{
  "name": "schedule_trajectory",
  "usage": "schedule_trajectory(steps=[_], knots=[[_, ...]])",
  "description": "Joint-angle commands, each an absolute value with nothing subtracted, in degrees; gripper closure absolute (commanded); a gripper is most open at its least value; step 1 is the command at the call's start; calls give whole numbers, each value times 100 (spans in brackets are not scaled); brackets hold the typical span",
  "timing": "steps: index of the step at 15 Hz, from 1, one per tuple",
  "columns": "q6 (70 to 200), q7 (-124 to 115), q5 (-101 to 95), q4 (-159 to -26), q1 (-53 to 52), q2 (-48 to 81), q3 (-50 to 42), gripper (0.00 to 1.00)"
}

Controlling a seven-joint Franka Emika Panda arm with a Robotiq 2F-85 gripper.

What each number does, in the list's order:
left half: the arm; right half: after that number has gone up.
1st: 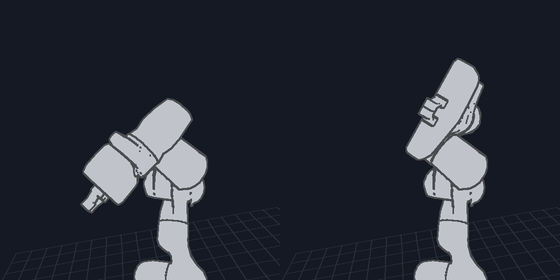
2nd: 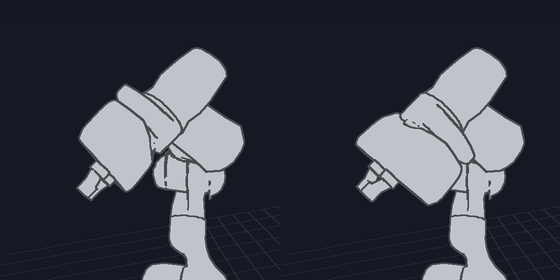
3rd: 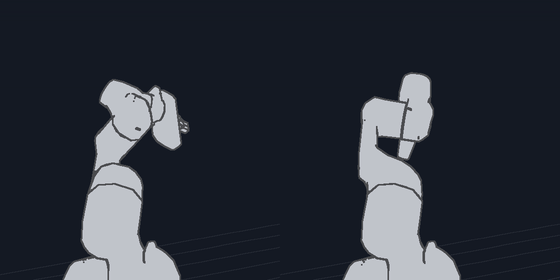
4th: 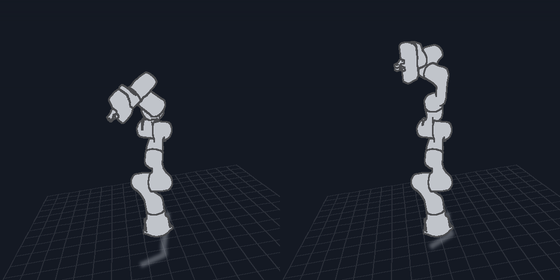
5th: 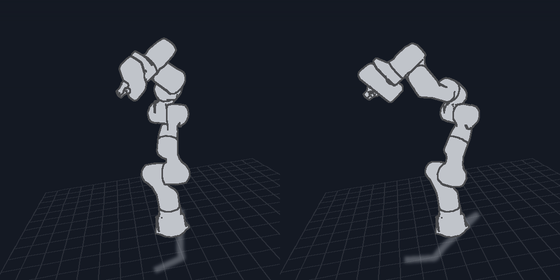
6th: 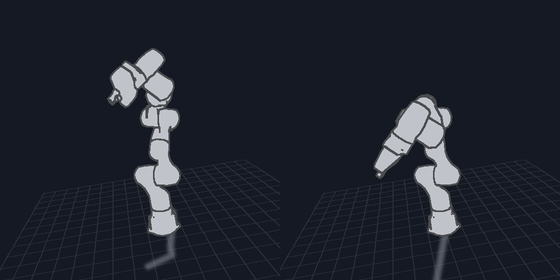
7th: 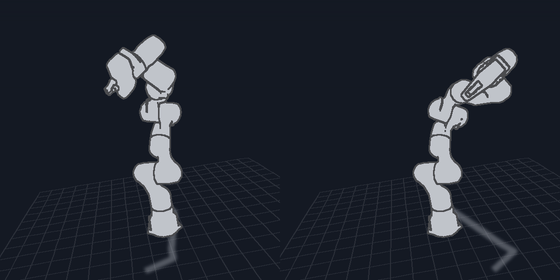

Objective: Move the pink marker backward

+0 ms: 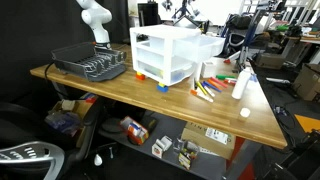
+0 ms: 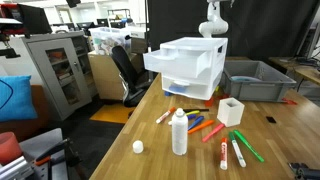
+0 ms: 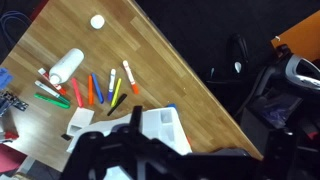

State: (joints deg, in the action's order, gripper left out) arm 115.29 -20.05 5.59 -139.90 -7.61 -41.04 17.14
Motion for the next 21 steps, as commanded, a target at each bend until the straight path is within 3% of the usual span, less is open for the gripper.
schedule_trajectory(steps=[1, 7, 15, 21], knots=[[11520, -2015, 544, -13981, -779, -4098, 1698, 0], [12011, -1764, 465, -14486, -790, -4032, 1644, 0], [13941, -552, 465, -15598, -761, -3089, 800, 0], [13992, -443, 480, -15640, -768, -2875, 719, 0]])
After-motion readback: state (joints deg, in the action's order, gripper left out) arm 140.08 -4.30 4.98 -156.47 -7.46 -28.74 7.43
